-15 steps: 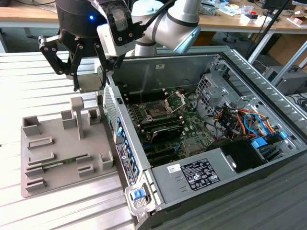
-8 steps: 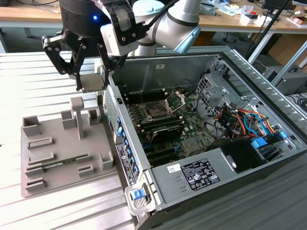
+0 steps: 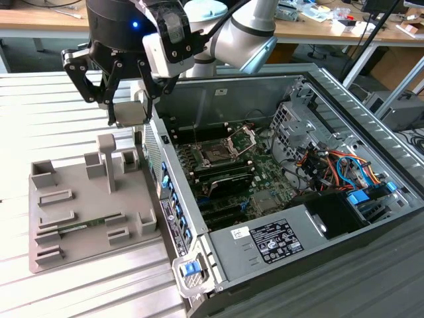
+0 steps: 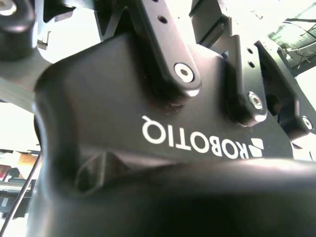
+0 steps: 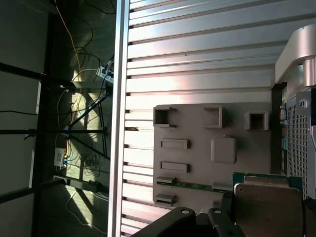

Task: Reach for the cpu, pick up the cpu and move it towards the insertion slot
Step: 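Pick up the cpu and move it towards the insertion slot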

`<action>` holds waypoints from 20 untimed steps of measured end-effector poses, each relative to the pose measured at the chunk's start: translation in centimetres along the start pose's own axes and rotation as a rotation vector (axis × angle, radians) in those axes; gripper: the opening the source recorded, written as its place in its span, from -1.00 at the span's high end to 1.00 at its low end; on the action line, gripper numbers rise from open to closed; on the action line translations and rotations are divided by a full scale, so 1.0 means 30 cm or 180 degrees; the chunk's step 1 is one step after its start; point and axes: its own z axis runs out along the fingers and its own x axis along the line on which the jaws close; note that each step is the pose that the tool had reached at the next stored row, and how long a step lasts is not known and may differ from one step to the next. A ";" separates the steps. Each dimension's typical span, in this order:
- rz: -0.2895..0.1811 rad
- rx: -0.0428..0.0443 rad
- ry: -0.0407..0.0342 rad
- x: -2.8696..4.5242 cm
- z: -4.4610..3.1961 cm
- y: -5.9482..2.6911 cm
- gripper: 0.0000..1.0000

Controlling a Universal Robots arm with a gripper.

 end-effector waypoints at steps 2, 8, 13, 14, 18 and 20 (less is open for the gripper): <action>0.0000 0.0000 0.0000 -0.004 0.000 0.000 -0.10; 0.0000 0.0000 0.0000 -0.016 0.000 -0.001 -0.10; 0.0000 0.0000 0.0000 -0.025 0.000 -0.001 -0.10; 0.0000 0.0000 0.0000 -0.028 0.000 -0.002 -0.10; 0.0000 0.0000 0.0000 -0.037 0.000 -0.002 -0.10; 0.0000 0.0000 0.0000 -0.041 0.000 -0.002 -0.10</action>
